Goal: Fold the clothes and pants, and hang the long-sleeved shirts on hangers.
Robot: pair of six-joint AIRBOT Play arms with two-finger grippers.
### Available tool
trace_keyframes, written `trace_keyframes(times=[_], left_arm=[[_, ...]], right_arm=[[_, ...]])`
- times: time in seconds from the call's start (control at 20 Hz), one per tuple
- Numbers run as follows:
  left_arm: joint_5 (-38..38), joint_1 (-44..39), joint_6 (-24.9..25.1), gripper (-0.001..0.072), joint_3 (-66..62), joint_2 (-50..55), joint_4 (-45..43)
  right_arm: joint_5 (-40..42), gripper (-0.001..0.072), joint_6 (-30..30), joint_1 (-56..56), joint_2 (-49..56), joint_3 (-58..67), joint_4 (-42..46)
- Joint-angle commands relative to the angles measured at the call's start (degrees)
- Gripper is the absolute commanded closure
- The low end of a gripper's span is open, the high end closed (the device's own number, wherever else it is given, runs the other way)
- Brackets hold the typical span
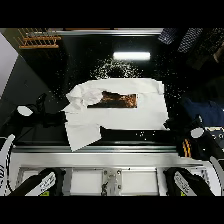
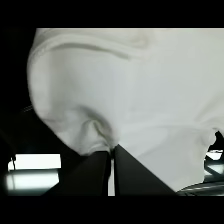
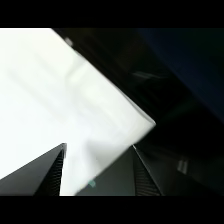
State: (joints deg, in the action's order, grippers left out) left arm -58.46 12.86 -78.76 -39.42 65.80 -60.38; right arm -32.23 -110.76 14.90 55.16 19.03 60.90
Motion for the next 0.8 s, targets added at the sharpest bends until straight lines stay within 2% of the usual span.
trace_keyframes(times=[0.0, 0.05, 0.1, 0.25, 0.3, 0.4, 0.5, 0.65, 0.75], left_arm=[[0.22, -0.02, -0.04, 0.07, 0.15, -0.26, 0.04], [0.22, -0.02, -0.04, 0.0701, 0.15, -0.26, 0.04], [0.22, -0.02, -0.04, 0.0701, 0.15, -0.26, 0.04], [0.22, -0.02, -0.04, 0.0701, 0.13, -0.26, -0.02], [0.2, -0.02, -0.04, 0.0701, 0.07, -0.26, -0.07], [0.02, -0.02, -0.07, 0.0701, -1.36, -0.26, -0.07], [-2.49, -0.02, -0.09, 0.0701, -7.19, -0.28, -0.07], [-9.55, -0.02, -0.09, 0.0701, -24.06, -3.19, 0.09], [-11.96, -0.02, -0.09, 0.0701, -36.26, -7.37, 0.15]], right_arm=[[3.1, 0.0252, 6.8, -1.7, 3.48, 0.07, -4.81], [3.65, 0.0266, 9.05, -2.97, 4.28, 0.26, -6.93], [4.09, 0.0327, 10.99, -4.37, 5.05, 0.59, -8.76], [3.89, 0.0631, 16.39, -7.06, 5.99, 2.47, -9.2], [3.19, 0.0704, 18.32, -7.17, 5.97, 3.41, -8.81], [0.15, 0.0705, 20.04, -7.15, 5.4, 7.34, -4.87], [-5.64, 0.0705, 20.15, -7.13, 3.78, 15.58, 5.35], [-14.97, 0.0705, 20.17, -7.1, -0.74, 34.86, 20.55], [-16.17, 0.0705, 20.41, -7.13, -4.48, 47.39, 22.67]])
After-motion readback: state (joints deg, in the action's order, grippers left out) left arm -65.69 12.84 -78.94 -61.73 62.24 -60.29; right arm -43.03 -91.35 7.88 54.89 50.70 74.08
